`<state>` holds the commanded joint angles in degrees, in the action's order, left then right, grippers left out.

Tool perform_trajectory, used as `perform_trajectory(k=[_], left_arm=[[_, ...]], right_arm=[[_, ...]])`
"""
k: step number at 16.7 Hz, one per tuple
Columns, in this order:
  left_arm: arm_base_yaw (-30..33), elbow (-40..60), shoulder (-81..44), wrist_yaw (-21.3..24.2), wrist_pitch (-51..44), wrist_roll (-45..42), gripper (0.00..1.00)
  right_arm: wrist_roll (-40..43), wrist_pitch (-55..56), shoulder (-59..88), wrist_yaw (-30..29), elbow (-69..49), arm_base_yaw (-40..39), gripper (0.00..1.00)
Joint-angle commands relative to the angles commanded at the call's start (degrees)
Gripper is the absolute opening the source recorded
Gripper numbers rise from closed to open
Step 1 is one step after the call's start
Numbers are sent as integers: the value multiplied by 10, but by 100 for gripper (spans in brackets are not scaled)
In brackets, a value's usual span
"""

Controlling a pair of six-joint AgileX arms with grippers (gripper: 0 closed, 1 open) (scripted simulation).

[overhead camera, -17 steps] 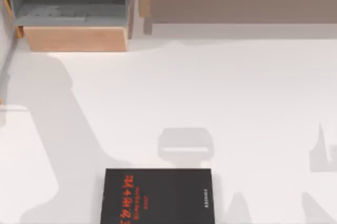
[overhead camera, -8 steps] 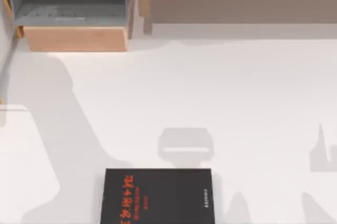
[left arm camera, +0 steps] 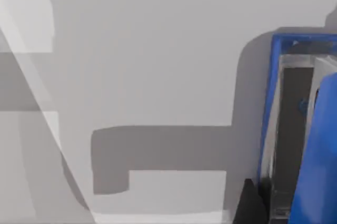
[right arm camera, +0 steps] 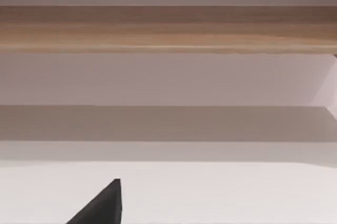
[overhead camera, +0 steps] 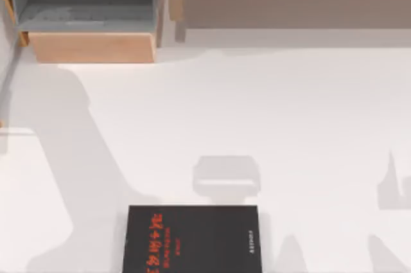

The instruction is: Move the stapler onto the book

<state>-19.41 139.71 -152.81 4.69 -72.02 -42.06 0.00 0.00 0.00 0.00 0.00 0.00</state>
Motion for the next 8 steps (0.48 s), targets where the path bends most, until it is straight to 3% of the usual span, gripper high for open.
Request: perform_trajectory(k=[2, 8], left_arm=[[0, 0, 0, 0, 0, 0, 0], [0, 0, 0, 0, 0, 0, 0]], right_arm=[[0, 0, 0, 0, 0, 0, 100], [0, 0, 0, 0, 0, 0, 100]])
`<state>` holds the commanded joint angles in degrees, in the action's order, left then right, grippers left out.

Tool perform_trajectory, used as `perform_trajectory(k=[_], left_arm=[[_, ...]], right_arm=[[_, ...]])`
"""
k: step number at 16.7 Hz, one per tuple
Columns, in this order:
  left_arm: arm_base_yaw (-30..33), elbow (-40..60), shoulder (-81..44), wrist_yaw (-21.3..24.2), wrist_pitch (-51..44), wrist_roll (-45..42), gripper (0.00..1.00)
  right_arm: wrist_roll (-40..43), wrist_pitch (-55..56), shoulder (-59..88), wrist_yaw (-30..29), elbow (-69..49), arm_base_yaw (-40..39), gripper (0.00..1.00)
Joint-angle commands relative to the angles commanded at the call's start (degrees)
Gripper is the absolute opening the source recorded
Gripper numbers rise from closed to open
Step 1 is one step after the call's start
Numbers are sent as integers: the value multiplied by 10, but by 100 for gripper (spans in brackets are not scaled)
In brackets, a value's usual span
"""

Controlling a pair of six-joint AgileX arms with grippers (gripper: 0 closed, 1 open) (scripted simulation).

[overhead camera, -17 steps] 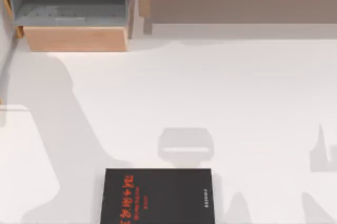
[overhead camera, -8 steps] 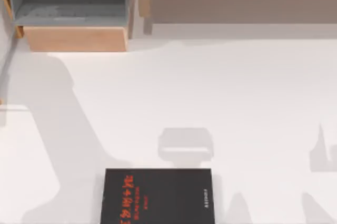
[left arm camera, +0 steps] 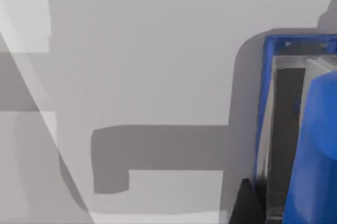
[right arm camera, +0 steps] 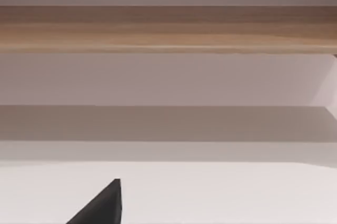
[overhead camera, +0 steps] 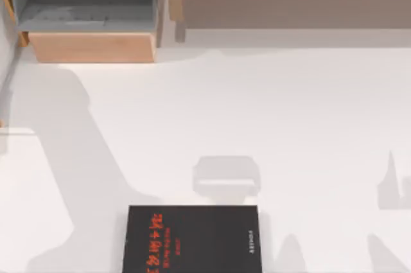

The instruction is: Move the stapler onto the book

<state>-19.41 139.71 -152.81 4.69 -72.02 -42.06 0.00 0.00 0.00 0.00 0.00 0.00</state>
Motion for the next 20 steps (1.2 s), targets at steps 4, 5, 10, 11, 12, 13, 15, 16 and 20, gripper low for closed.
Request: perform_trajectory(k=[4, 5, 10, 11, 12, 13, 15, 16, 20], left_arm=[[-2, -2, 14, -1, -1, 3, 0], [-3, -6, 24, -4, -4, 9, 0], [3, -65, 130, -27, -12, 79, 0], [10, -80, 160, -31, -11, 99, 0], [20, -97, 192, -34, -10, 120, 0], [33, -116, 223, -36, -10, 142, 0], [65, -163, 284, -38, -14, 192, 0], [86, -191, 310, -38, -17, 219, 0], [204, -320, 383, -38, -18, 356, 0]], right_arm=[[0, 0, 0, 0, 0, 0, 100], [0, 0, 0, 0, 0, 0, 100], [0, 0, 0, 0, 0, 0, 100], [0, 0, 0, 0, 0, 0, 100], [0, 0, 0, 0, 0, 0, 100], [0, 0, 0, 0, 0, 0, 100], [0, 0, 0, 0, 0, 0, 100], [0, 0, 0, 0, 0, 0, 100], [0, 0, 0, 0, 0, 0, 100]])
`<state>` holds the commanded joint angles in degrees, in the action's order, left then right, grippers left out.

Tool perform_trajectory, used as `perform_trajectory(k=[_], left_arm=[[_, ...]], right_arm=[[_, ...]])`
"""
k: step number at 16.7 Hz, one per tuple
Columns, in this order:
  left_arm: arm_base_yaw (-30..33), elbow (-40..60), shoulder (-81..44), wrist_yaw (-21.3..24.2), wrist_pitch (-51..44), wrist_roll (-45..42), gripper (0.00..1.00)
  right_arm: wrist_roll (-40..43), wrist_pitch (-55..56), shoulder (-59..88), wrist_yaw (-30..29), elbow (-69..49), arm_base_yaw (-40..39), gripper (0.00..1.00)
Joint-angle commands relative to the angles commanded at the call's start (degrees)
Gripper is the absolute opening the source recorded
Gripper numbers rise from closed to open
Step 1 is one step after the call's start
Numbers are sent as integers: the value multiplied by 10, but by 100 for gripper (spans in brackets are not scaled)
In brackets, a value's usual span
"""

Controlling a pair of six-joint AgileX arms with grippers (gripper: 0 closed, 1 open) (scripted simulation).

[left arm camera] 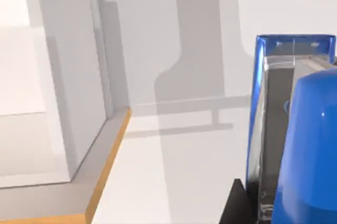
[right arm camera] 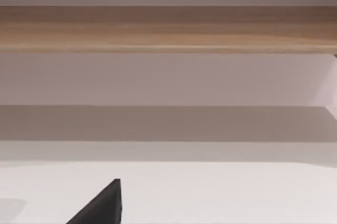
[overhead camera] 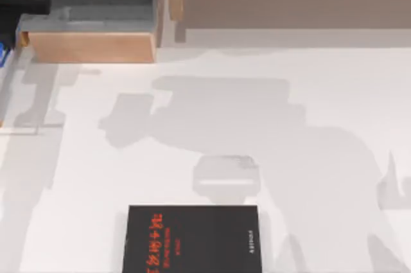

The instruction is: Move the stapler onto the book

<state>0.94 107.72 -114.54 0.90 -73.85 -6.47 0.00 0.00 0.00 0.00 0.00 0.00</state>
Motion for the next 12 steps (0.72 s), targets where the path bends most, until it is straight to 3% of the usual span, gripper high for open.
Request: perform_trajectory(k=[12], left_arm=[[459, -371, 116, -49, 138, 525, 0]], right_arm=[[0, 0, 0, 0, 0, 0, 100]])
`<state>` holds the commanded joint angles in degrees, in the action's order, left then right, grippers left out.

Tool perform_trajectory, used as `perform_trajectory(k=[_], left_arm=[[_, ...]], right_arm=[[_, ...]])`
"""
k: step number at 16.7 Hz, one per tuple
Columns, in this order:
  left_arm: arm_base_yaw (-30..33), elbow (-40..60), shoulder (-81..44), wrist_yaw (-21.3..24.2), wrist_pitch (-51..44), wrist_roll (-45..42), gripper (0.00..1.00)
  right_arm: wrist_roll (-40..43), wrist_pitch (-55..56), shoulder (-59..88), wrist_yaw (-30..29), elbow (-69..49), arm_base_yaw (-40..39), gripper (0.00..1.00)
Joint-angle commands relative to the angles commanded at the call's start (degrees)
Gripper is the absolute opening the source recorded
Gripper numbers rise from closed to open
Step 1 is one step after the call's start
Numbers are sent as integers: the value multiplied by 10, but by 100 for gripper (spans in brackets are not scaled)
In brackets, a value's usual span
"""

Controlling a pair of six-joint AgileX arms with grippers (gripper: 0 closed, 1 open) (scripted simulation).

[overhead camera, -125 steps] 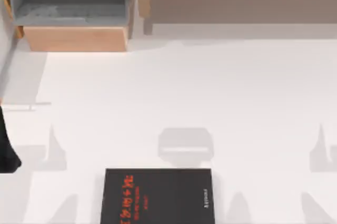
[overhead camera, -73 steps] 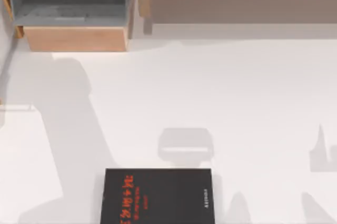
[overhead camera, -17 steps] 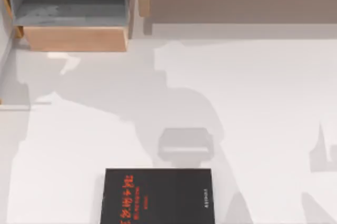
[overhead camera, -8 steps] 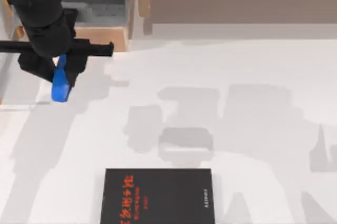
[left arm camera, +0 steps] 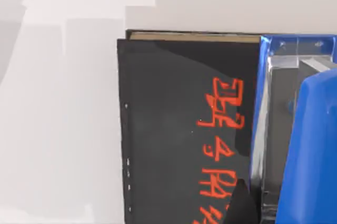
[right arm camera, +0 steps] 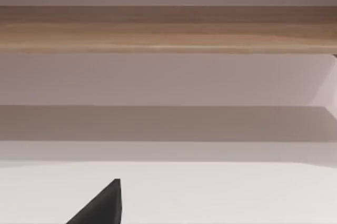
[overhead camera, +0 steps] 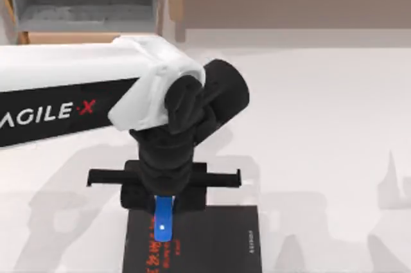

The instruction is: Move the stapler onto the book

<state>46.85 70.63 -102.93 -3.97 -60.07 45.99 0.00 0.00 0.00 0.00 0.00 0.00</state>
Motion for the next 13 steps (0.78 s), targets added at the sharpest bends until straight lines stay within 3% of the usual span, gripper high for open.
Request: perform_trajectory(k=[4, 13], left_arm=[[81, -40, 40, -14, 48, 72, 0], [85, -54, 35, -15, 72, 75, 0]], right_arm=[[0, 0, 0, 0, 0, 0, 100], [0, 0, 0, 0, 0, 0, 100]])
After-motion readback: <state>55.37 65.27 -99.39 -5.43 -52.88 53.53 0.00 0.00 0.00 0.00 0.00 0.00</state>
